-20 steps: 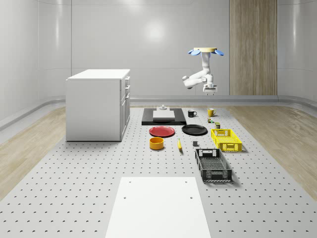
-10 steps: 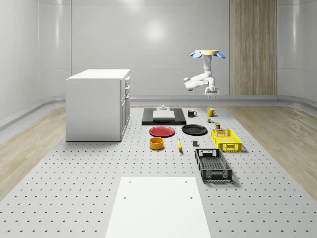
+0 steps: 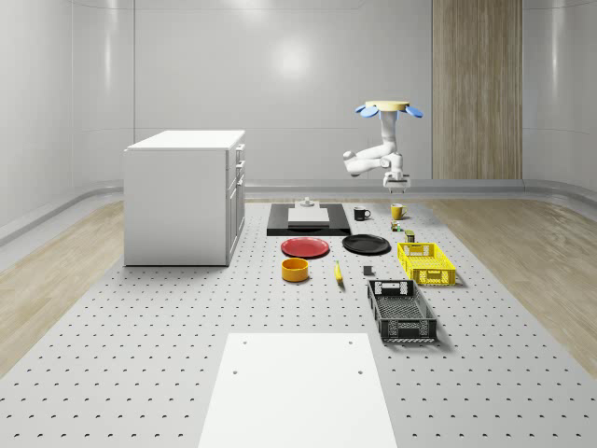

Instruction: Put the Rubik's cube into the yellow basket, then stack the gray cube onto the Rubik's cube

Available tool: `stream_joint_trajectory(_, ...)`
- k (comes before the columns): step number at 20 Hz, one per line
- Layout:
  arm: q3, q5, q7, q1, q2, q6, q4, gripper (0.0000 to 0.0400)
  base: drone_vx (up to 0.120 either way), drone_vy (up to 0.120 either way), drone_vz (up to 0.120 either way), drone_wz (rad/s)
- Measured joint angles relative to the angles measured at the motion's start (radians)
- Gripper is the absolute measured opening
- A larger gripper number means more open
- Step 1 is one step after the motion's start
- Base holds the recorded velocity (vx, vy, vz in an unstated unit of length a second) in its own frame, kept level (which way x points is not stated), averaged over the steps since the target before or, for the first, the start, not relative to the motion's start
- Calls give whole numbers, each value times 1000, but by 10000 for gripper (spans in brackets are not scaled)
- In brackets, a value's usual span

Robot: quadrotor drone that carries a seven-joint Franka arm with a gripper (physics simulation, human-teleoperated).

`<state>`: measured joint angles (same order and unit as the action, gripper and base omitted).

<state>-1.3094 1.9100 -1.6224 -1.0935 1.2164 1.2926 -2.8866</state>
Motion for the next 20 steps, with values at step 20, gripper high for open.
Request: stream_joint_trajectory(20, -21, -41, -23, -24, 83, 77, 5, 400, 18, -12, -120, 0)
